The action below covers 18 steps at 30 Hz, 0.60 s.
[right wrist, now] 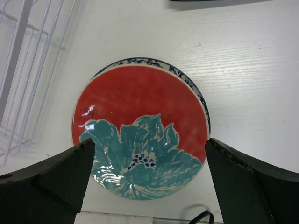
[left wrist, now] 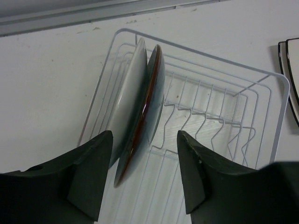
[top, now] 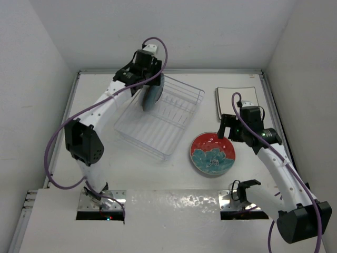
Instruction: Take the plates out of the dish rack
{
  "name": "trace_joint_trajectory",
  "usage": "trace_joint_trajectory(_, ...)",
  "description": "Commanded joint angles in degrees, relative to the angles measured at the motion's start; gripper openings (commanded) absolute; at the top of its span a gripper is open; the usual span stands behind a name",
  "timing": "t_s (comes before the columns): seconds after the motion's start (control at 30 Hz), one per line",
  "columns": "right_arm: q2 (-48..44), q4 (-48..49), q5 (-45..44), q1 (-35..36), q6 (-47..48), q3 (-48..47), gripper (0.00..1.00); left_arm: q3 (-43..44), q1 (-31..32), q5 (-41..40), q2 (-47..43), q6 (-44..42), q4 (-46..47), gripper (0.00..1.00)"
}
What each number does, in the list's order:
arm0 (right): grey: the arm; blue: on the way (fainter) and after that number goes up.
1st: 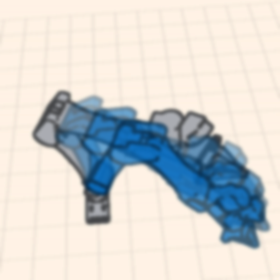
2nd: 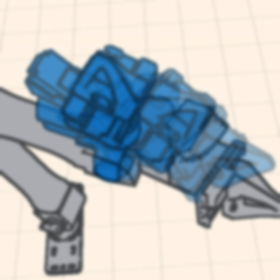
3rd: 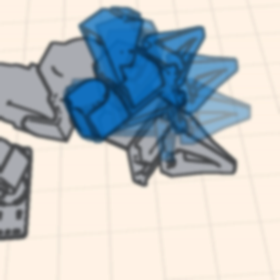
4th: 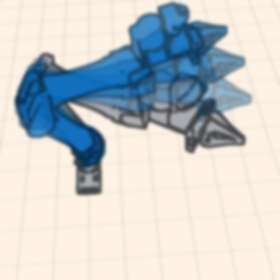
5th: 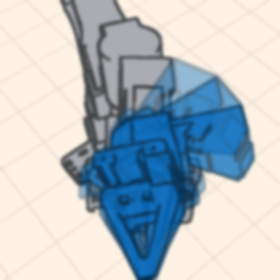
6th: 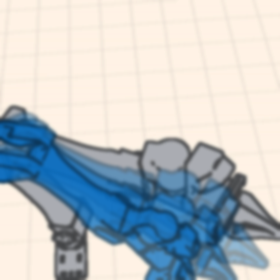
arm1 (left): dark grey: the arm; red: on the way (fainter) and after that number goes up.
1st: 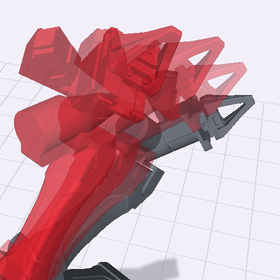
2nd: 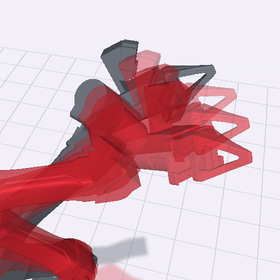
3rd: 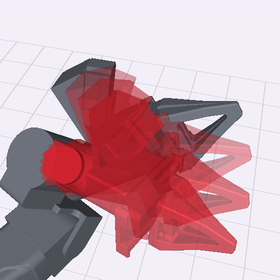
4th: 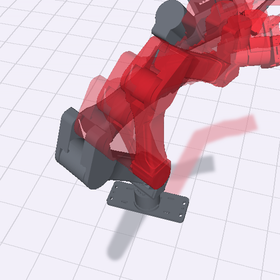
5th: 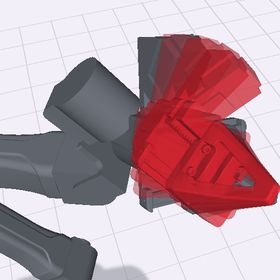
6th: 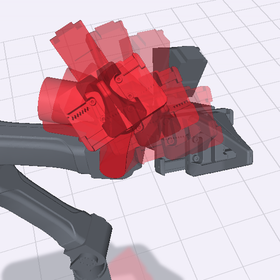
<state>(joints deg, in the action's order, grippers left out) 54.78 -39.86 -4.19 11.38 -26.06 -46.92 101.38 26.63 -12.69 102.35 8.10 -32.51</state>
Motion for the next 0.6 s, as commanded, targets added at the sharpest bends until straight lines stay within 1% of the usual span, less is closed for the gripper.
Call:
trace_joint_trajectory(0.0, -1.6, -0.2, 2.4, 0.1, 2.2, 0.9, 0.98, 6.3, -1.1, 3.5, 3.6, -3.1, -2.9, 0.52)
trace_joint_trajectory(0.07, -2.0, -0.3, 2.9, 0.2, 2.8, 1.3, 0.98, 9.3, -1.1, 3.5, 5.8, -3.5, -4.5, 0.49)
trace_joint_trajectory(0.1, -2.0, -0.3, 2.9, 0.2, 2.9, 1.5, 0.98, 10.0, -1.2, 4.0, 6.2, -3.5, -4.4, 0.46)
trace_joint_trajectory(0.37, -2.1, 1.5, 4.0, 0.1, 3.1, 3.2, 0.98, 10.2, -2.5, 7.7, 9.3, -2.8, -4.1, 0.41)
trace_joint_trajectory(0.47, -2.1, 2.1, 4.0, 0.1, 3.0, 3.9, 0.98, 10.6, -2.8, 8.8, 10.7, -2.7, -5.0, 0.30)
trace_joint_trajectory(0.5, -2.1, 2.2, 4.0, 0.2, 3.0, 4.0, 0.98, 11.0, -2.8, 9.0, 11.0, -2.7, -5.3, 0.29)
trace_joint_trajectory(0.57, -2.1, 2.2, 4.0, 0.1, 2.9, 4.1, 0.98, 11.7, -3.0, 9.5, 12.0, -2.7, -6.5, 0.24)
